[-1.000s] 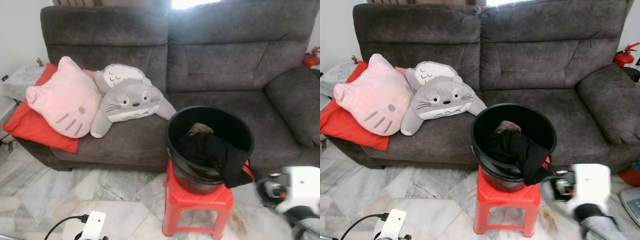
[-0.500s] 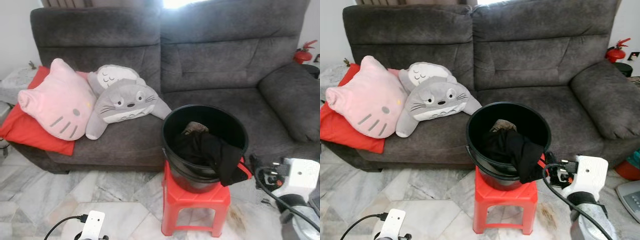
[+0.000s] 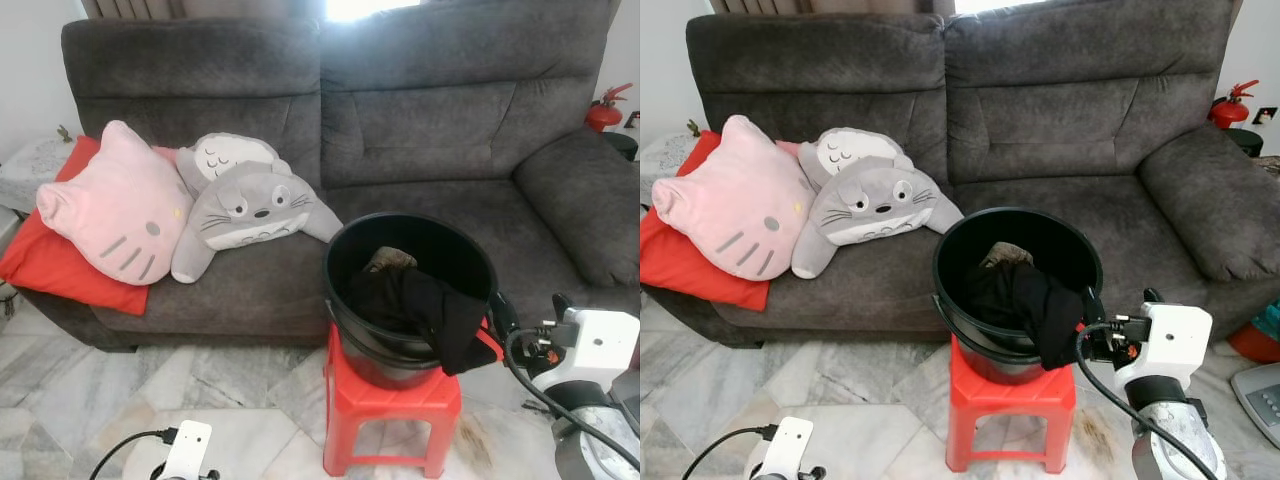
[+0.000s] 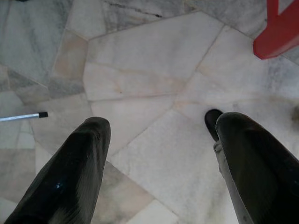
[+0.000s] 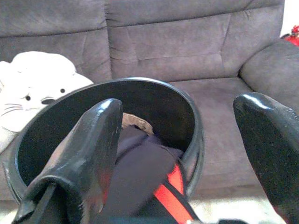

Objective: Hang hanger

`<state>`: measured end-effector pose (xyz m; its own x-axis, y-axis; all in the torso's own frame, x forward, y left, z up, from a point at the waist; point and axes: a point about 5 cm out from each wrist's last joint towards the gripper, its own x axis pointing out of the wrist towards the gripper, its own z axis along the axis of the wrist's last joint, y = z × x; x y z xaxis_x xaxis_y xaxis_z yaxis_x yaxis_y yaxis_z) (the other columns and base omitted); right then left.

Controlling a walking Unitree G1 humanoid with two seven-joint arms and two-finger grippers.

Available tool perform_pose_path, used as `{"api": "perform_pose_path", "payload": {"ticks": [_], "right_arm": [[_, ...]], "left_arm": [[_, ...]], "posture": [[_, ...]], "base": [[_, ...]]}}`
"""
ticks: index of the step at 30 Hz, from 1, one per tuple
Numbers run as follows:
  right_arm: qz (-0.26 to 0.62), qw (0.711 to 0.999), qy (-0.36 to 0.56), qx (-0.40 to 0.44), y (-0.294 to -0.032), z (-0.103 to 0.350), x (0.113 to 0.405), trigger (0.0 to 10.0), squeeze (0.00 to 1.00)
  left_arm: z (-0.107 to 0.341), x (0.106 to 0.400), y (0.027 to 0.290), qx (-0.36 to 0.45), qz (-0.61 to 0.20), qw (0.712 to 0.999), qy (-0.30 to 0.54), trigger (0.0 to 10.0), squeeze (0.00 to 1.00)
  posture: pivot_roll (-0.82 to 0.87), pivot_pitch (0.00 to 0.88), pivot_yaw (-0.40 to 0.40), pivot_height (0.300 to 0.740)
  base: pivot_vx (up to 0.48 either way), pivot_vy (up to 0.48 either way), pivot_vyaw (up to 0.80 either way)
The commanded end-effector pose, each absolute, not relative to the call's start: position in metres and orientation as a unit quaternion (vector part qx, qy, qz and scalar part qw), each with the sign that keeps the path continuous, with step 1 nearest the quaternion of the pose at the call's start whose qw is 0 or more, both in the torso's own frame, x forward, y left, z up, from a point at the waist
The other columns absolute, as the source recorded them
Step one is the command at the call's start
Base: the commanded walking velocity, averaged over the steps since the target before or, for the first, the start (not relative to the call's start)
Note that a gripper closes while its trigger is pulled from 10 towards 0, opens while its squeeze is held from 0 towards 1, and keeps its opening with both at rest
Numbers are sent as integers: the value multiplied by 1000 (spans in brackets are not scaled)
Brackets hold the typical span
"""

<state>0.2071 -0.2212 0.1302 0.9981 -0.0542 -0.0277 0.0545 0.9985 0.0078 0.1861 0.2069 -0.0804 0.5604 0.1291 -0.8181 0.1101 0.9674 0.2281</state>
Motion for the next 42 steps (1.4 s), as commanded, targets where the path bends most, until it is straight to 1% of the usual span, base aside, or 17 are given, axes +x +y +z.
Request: {"api": "perform_pose_path", "payload": {"ticks": [1,23,28,42], "right_arm": [[-16,1000,15,10,-216,127,208,10000,0],[-5,1000,23,14,-212,119,209,10000,0],[-7,1000,24,13,-214,119,211,10000,0],[3,999,29,14,-208,114,214,10000,0]], "left_arm": [[-81,184,210,134,5,871,473,10000,0],[-81,184,210,138,-5,871,471,10000,0],[-81,184,210,141,-7,871,470,10000,0],[-81,183,210,142,-7,871,470,10000,0]], "posture": [[-306,0,67,740],[-299,0,66,740],[-300,0,68,740],[-294,0,70,740]], "base": [[0,0,0],[0,0,0],[0,-266,0],[0,-259,0]]}}
